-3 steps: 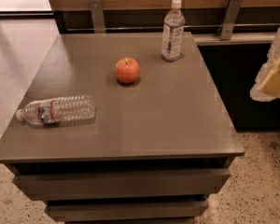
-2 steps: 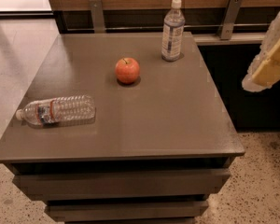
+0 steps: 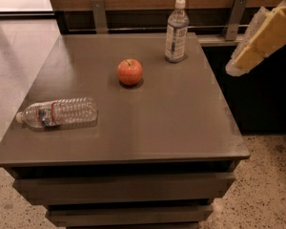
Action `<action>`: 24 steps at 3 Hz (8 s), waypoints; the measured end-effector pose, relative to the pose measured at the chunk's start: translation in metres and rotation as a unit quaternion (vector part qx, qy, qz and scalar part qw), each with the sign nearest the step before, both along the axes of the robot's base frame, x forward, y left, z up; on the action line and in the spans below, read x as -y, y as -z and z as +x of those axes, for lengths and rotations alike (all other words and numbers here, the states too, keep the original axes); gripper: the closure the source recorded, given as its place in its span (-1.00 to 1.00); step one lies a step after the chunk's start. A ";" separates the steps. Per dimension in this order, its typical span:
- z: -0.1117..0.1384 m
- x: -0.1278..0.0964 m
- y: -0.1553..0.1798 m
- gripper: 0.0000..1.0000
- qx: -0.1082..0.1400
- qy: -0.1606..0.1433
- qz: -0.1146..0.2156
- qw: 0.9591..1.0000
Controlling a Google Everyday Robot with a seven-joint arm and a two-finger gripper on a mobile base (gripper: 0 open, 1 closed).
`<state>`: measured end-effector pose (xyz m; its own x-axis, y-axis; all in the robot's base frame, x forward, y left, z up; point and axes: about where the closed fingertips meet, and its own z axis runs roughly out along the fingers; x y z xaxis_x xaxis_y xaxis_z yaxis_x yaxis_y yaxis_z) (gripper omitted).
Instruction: Pick blue plastic bottle
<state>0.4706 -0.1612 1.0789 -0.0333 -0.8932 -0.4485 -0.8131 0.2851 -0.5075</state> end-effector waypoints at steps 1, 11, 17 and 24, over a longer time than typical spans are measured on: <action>0.057 -0.004 0.051 -1.00 -0.018 0.005 0.035 0.999; 0.273 0.002 0.170 -1.00 -0.041 0.046 0.276 0.959; 0.343 -0.031 0.182 -0.62 -0.019 0.087 0.324 0.942; 0.318 -0.035 0.089 1.00 0.024 -0.009 0.345 0.938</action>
Offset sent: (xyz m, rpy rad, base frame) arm 0.0919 0.0028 -0.0859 0.1094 0.0649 -0.0330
